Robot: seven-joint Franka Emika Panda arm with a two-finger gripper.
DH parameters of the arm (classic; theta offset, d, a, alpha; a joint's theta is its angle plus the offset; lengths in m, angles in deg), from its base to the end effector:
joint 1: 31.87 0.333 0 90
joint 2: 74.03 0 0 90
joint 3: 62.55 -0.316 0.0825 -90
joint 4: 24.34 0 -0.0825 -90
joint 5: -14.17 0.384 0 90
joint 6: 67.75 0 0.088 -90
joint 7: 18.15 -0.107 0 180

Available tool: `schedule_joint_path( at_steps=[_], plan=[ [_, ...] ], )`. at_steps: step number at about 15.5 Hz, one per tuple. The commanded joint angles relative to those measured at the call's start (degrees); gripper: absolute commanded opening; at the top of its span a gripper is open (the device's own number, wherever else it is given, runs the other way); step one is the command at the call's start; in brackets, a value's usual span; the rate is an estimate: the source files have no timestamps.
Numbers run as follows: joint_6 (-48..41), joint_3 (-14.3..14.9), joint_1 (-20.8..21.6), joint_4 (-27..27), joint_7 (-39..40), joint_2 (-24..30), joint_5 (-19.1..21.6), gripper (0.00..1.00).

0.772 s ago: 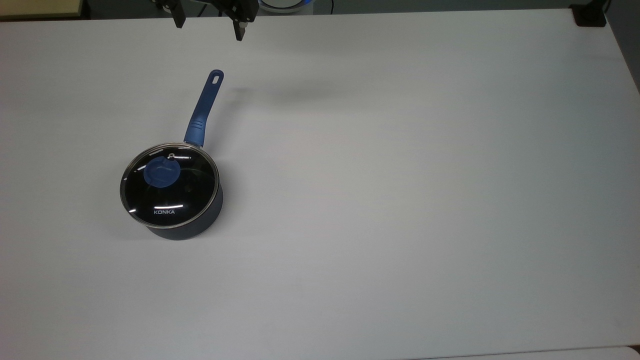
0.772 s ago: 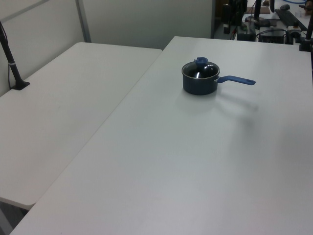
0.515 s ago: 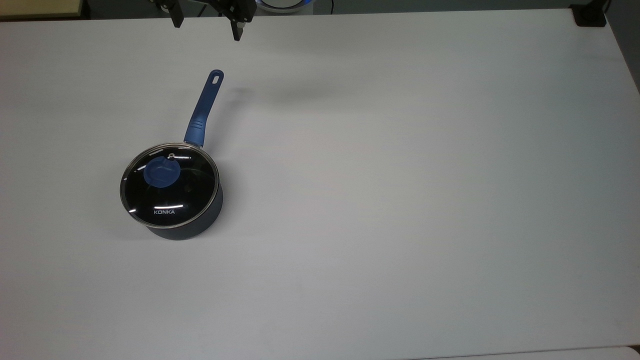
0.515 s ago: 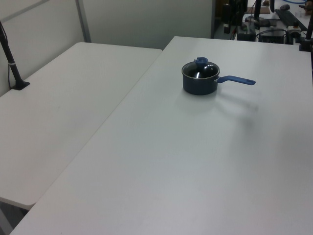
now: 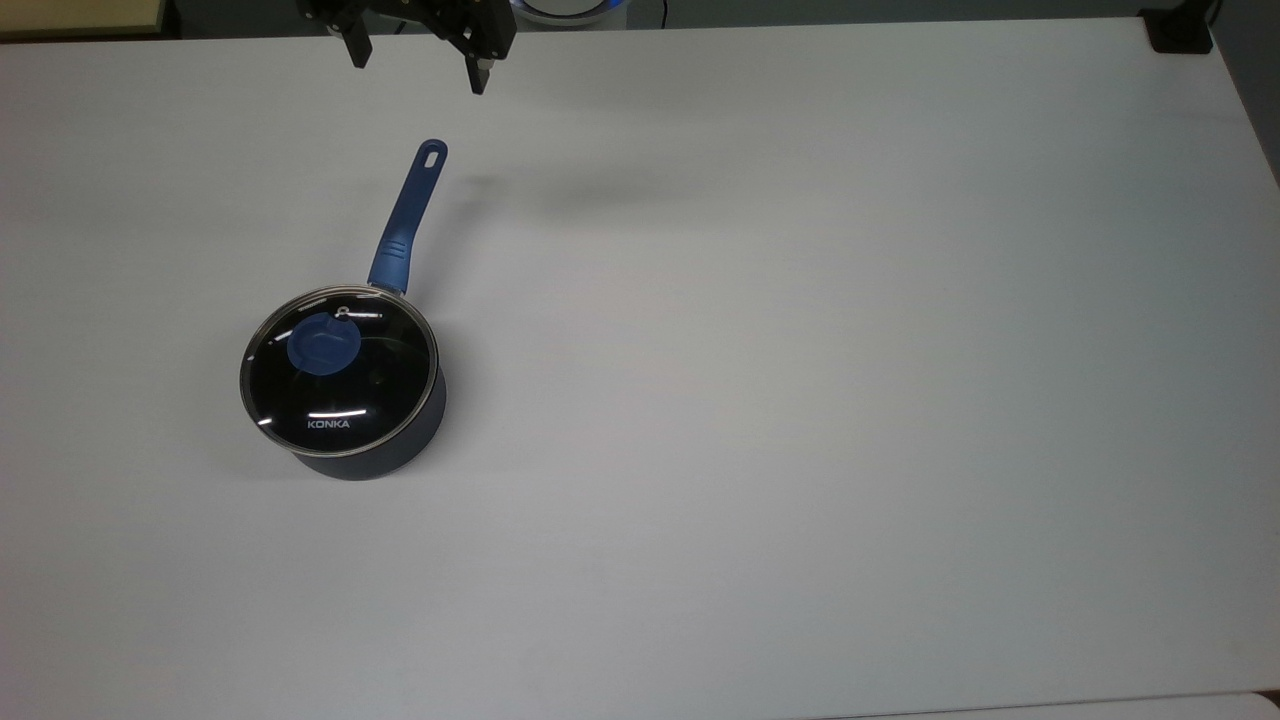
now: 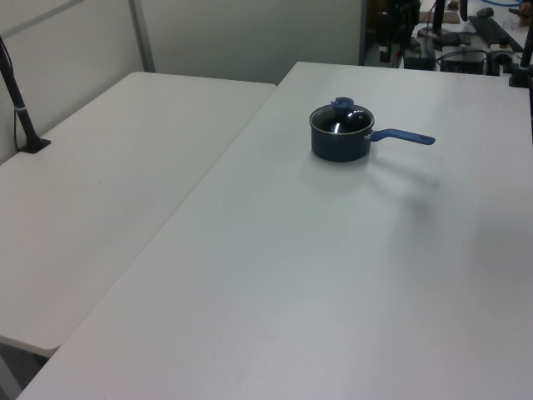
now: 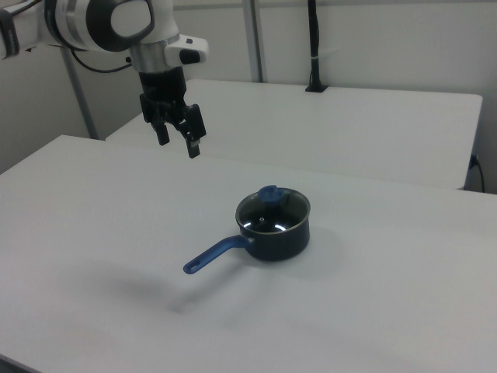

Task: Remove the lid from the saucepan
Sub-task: 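Move the open gripper down over the blue knob of the glass lid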

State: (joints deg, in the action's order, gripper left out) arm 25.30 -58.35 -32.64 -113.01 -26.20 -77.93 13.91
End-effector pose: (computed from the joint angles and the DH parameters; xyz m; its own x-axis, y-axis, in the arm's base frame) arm 0.5779 -0.0493 0.6017 0.9743 -0.2248 0.0098 -0.2249 -0.9743 0.0082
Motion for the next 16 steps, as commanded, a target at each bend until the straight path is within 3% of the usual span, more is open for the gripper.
schedule_joint_path(
  at_steps=[1,16],
  plan=[
    [2.7,-0.1,0.0,-1.1,0.2,0.6,1.0,1.0],
    [18.2,0.5,-1.7,-1.6,0.2,-6.8,-0.1,1.0]
  ],
)
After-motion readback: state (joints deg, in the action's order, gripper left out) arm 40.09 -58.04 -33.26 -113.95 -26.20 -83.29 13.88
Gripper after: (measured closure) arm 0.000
